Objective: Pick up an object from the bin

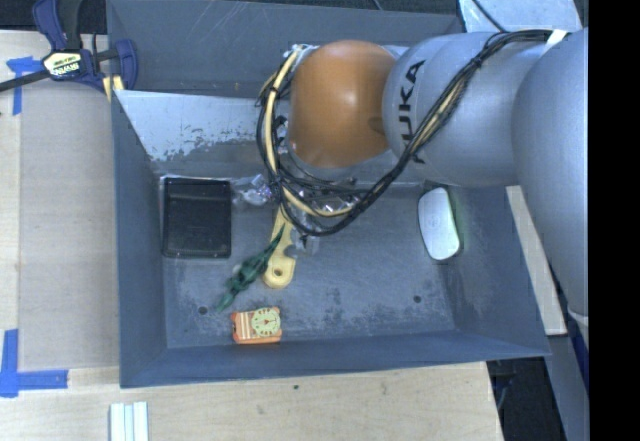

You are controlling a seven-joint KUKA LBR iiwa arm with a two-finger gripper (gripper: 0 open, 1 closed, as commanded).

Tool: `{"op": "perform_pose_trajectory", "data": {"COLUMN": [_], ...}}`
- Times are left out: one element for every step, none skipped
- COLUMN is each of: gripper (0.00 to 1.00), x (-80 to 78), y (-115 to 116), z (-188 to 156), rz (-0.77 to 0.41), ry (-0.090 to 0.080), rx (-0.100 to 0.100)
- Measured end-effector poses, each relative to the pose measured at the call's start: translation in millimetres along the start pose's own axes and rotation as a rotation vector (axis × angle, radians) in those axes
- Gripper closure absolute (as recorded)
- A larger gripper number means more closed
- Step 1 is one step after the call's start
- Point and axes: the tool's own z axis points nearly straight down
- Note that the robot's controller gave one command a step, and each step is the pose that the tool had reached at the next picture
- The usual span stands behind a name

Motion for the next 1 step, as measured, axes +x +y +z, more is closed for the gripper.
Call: {"op": "perform_pose_trajectory", "data": {"gripper": [0.0], "x": [8.2], "y": [-19.7], "z": [25.3], "rz": [-0.148], "ry": [-0.006], "rx": [0.009]}}
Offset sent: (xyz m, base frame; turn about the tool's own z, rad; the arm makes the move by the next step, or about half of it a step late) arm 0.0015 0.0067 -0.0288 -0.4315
